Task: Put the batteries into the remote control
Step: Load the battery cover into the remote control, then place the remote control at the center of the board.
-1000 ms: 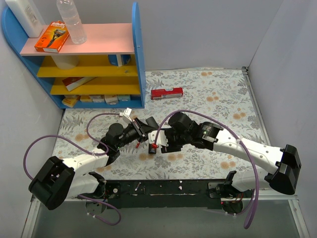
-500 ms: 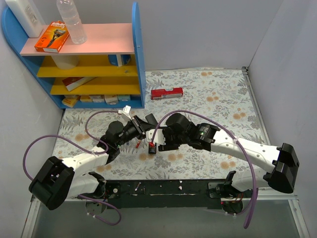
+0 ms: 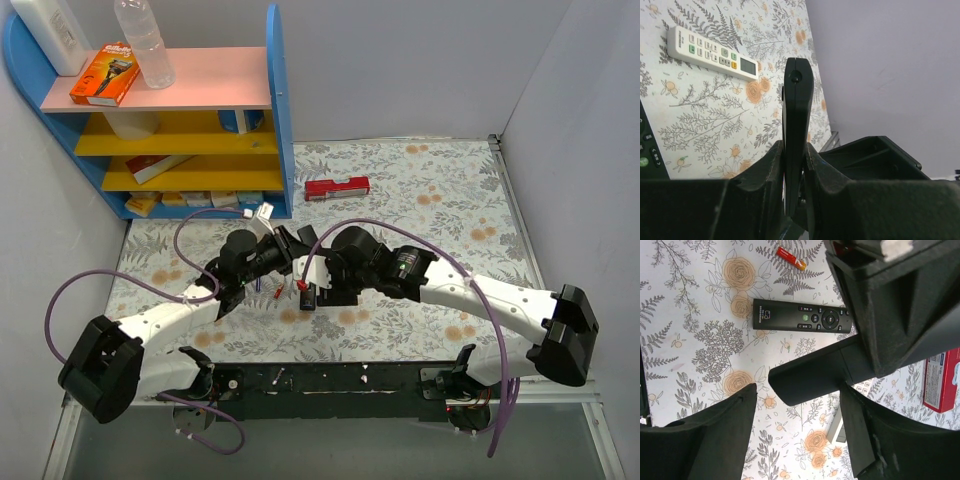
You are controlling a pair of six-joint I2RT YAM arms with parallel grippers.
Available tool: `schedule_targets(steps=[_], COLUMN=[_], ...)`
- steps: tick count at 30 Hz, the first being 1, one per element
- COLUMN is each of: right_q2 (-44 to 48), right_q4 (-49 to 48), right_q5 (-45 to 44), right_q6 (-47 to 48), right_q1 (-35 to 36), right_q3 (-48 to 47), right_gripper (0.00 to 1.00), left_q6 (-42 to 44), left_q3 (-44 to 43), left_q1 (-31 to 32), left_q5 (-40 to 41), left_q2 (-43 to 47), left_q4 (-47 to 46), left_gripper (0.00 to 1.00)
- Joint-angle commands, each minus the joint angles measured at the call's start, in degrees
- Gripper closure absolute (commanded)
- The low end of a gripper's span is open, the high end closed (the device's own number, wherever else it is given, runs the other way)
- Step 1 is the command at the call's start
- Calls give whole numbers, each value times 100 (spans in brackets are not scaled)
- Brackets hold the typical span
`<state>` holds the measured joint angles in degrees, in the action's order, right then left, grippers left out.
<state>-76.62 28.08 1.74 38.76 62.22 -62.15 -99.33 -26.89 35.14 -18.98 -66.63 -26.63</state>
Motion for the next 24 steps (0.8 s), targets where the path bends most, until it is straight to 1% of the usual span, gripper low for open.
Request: schedule_targets(steps=[1, 2, 3, 4, 5, 6, 7, 8, 9, 10, 11, 12, 13, 14, 15, 16, 17, 18, 20, 21, 24], right_q2=[269, 497, 621, 752, 980, 1104, 1218, 1437, 1544, 1649, 1885, 1992, 2115, 2334, 2449, 2554, 2773, 2888, 3221, 3319, 3610], right_q4=[-628, -628, -654, -672, -663, -628, -593, -567, -488, -409, -382, -356, -251, -198, -128, -49, 65, 93, 102, 102, 119], right_q5=[241, 170, 73, -145, -365, -524, -934, -1234, -1559, -2093, -2325, -2597, -3113, -3301, -3468, -3774, -3882, -3987, -4181, -4234, -4427], right_q6=[-816, -1183, -1413, -1624, -1870, -2255, -2511, -2775, -3343, -3523, -3707, -3979, -4452, -4709, -4911, -5340, -5518, -5685, -6080, -6178, -6451], right_q1=[27, 27, 10, -8, -34, -60, -121, -157, -183, -227, -236, -254, -297, -315, -333, -350, -350, -350, -359, -359, -368], right_q3=[0, 79, 159, 342, 405, 475, 528, 633, 660, 713, 844, 906, 976, 1038, 1151, 1196, 1249, 1371, 1512, 1574, 1750], right_gripper=[22, 17, 12, 9, 5, 4, 4, 3, 2, 2, 2, 2, 2, 2, 2, 2, 3, 3, 4, 4, 5], left_q6=[983, 1125, 1239, 1328, 1520, 1591, 1644, 1723, 1802, 1864, 2039, 2127, 2163, 2172, 2155, 2146, 2120, 2111, 2111, 2085, 1795], left_q3=[-1027, -1359, -1536, -1721, -1958, -2351, -2608, -2828, -3248, -3443, -3637, -3839, -4119, -4235, -4297, -4376, -4412, -4438, -4500, -4474, -4184], left_q1=[266, 274, 266, 274, 275, 275, 301, 327, 380, 571, 652, 731, 871, 898, 907, 951, 986, 1021, 1144, 1180, 1189], left_q5=[-98, 103, 201, 280, 333, 386, 482, 596, 850, 1061, 1237, 1352, 1484, 1468, 1398, 1275, 1257, 1248, 1169, 1117, 634], left_q2=[74, -59, -226, -436, -821, -1069, -1280, -1691, -1878, -2036, -2229, -2545, -2704, -2828, -3038, -3127, -3180, -3259, -3391, -3418, -3523], left_q4=[1351, 1615, 2139, 2406, 2626, 3176, 3452, 3715, 4188, 4419, 4813, 4973, 5097, 5246, 5273, 5265, 5274, 5274, 5230, 5134, 4791], left_gripper=[100, 100, 100, 100, 100, 100, 100, 100, 100, 100, 100, 100, 100, 100, 100, 100, 99, 97, 86, 79, 78])
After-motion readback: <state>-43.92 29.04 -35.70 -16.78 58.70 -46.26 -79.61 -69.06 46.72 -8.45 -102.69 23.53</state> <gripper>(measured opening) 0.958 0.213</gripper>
